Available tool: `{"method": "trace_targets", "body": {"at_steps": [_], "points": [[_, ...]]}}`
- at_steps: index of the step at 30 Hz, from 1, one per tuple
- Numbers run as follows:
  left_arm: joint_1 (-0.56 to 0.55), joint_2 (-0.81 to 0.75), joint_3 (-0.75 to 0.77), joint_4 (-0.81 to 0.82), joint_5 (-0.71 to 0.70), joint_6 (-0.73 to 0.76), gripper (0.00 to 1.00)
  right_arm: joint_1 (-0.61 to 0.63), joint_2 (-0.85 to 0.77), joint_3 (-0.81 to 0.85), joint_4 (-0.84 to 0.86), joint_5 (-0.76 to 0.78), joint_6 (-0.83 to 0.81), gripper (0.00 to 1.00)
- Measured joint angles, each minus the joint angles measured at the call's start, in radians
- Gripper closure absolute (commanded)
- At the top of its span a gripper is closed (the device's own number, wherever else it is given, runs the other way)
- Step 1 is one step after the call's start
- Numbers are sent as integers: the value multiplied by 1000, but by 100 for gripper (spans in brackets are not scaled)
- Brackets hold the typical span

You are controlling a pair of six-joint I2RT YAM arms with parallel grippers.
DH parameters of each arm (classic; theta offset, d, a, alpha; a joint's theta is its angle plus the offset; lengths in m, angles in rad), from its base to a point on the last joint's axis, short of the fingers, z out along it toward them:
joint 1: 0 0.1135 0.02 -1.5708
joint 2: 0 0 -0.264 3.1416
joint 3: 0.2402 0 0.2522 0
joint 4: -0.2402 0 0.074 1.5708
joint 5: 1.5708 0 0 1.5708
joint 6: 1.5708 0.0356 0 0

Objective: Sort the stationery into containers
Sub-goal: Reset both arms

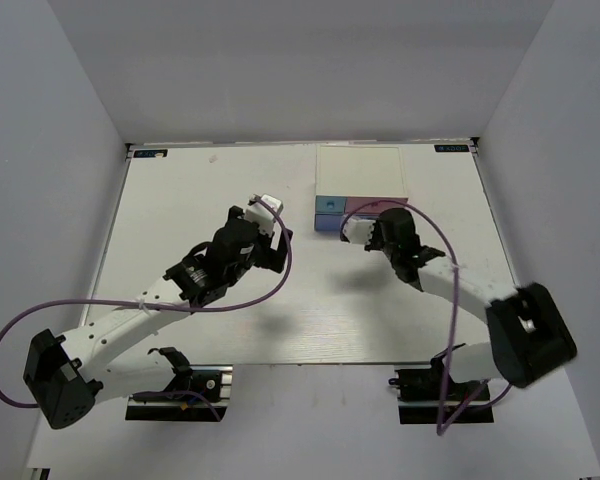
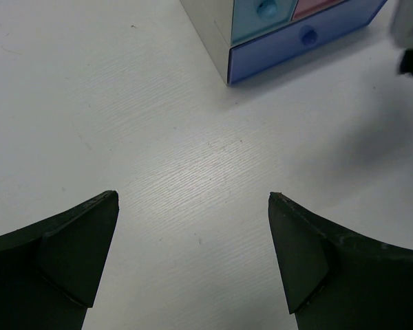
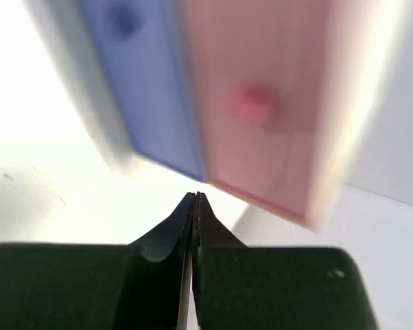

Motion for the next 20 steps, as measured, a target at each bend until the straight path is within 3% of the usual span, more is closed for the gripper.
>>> {"method": "trace_targets", "body": {"at_steps": [1, 3, 9, 16, 20], "points": [[0, -6, -4, 5, 0, 1, 0, 0, -64, 11, -44, -43, 44, 60], [0, -21, -13, 11, 2, 1, 0, -2, -200, 35, -107, -148, 159, 11], [0, -39, -30, 35, 24, 15, 0, -27, -500, 53, -118, -311, 527, 10], [0, -40, -51, 48, 44, 43, 0, -40, -537, 32, -158, -304, 850, 10], [0, -43, -62, 62, 48, 57, 0, -40, -596, -21, -152, -275, 921, 10]]}}
